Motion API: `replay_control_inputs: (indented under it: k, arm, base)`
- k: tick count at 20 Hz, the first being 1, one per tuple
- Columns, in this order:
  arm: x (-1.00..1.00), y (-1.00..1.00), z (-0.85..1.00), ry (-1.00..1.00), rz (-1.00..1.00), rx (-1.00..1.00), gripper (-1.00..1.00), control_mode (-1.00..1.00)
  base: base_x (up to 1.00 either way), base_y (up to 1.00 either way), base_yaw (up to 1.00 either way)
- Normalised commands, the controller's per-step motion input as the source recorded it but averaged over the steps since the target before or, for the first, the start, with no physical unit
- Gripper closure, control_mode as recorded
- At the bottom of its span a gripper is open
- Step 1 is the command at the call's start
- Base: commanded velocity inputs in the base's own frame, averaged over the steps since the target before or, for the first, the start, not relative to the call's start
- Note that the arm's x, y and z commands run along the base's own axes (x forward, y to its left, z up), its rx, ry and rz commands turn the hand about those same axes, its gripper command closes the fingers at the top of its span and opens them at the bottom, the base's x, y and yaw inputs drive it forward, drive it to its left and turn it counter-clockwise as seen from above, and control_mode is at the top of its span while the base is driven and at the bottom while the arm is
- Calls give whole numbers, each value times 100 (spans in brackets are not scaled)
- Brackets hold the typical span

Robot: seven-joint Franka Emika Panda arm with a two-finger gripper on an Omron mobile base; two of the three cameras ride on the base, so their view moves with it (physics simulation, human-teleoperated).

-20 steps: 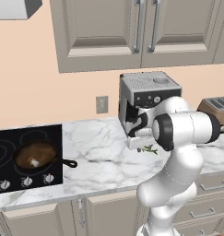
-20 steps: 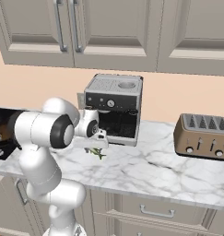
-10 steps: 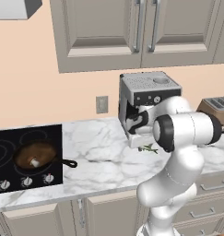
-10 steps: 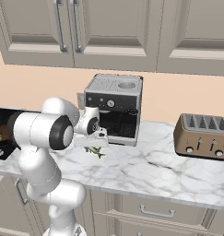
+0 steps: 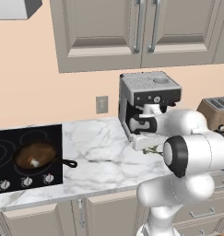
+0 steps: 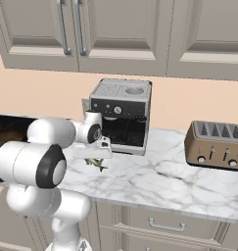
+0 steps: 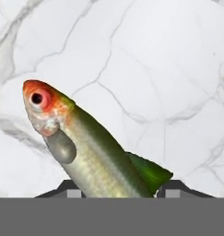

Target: Place both pans onto different burners. Then place the mushroom and the fish on different pans.

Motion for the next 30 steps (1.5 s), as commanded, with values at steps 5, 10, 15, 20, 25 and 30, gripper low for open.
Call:
replay_control_inputs:
  k: [5,10,15,20,25,30]
  arm:
    - [-31,6,50,0,0,0,100,-100]
    - [-41,1,34,0,-1,0,100,-100]
    - [-24,0,36,0,-7,0,100,-100]
    - [-20,0,34,0,-6,0,100,-100]
    - [-26,0,14,0,-3,0,100,-100]
    - [-5,0,2,0,-1,0,100,100]
  base:
    - [0,0,0]
    - [0,0,0]
    - [0,0,0]
    - [0,0,0]
    - [0,0,0]
    - [-36,20,-3]
